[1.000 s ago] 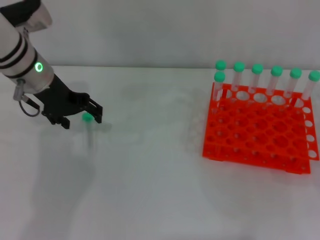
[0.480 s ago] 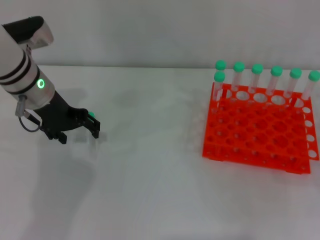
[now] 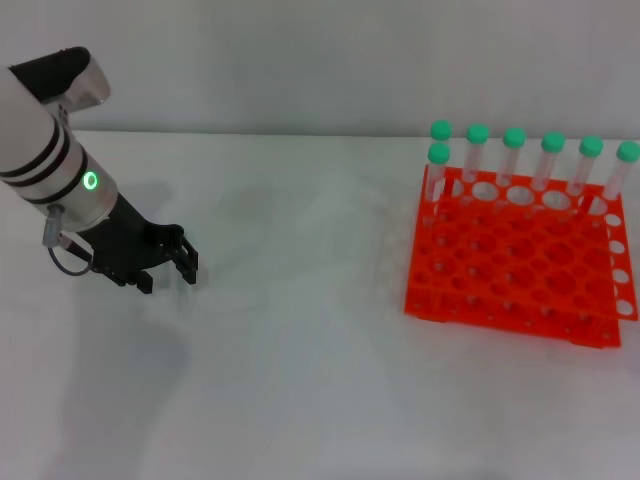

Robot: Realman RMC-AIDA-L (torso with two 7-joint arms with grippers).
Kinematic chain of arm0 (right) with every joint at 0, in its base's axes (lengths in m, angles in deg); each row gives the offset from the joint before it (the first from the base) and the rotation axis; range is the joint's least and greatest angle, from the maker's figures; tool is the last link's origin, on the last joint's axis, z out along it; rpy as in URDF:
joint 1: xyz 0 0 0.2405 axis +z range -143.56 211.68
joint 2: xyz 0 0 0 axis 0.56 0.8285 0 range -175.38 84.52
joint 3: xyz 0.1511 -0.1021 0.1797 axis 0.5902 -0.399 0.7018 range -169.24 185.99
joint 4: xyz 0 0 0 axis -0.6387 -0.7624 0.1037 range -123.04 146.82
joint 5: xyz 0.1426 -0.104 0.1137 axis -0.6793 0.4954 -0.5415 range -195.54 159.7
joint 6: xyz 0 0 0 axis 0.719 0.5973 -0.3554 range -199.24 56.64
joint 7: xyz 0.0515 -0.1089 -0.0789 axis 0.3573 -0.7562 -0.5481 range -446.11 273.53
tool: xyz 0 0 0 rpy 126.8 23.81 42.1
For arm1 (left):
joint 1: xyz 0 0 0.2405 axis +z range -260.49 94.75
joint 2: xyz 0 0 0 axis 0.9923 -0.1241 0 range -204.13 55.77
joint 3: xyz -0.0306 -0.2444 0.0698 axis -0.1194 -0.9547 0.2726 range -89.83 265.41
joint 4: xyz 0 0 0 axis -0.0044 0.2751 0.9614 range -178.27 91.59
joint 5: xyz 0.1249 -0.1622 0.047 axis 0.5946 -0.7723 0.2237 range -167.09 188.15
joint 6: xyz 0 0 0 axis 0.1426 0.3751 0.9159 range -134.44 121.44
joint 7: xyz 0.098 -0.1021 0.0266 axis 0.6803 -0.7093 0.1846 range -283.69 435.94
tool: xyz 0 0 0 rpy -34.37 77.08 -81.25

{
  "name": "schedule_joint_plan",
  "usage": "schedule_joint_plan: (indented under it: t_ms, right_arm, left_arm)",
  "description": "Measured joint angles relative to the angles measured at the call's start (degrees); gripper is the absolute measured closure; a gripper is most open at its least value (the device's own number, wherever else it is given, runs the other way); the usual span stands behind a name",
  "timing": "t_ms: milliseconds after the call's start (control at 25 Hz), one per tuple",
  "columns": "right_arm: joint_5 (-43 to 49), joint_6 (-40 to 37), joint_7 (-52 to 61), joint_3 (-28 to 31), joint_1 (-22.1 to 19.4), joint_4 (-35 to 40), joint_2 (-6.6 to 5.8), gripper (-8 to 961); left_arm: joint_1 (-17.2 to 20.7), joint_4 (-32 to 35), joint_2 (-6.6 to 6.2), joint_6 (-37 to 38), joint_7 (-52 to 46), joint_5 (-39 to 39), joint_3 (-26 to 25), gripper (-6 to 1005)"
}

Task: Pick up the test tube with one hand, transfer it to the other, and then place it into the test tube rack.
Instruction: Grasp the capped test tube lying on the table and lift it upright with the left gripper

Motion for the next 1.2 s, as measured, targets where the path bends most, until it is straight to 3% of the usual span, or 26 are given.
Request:
schedule_joint_plan:
  t_ms: [800, 1040, 1200]
  right_arm:
    - [0.0, 0.1, -0.3, 0.0, 1.0, 0.3, 0.11, 80]
    - [0.0, 0.1, -0.3, 0.0, 1.3, 0.0, -0.04, 80]
    - [-0.1, 0.1, -0.3, 0.2, 1.4, -0.1, -0.14, 81]
  left_arm:
    - [2.4, 1.8, -0.6, -0.4, -0.2, -2.9, 0.0, 425]
    - [2.8, 1.9, -0.74, -0.8, -1.7, -2.9, 0.0, 458]
    - [3.3, 1.9, -0.88, -0.9, -2.3, -3.5, 0.0, 541]
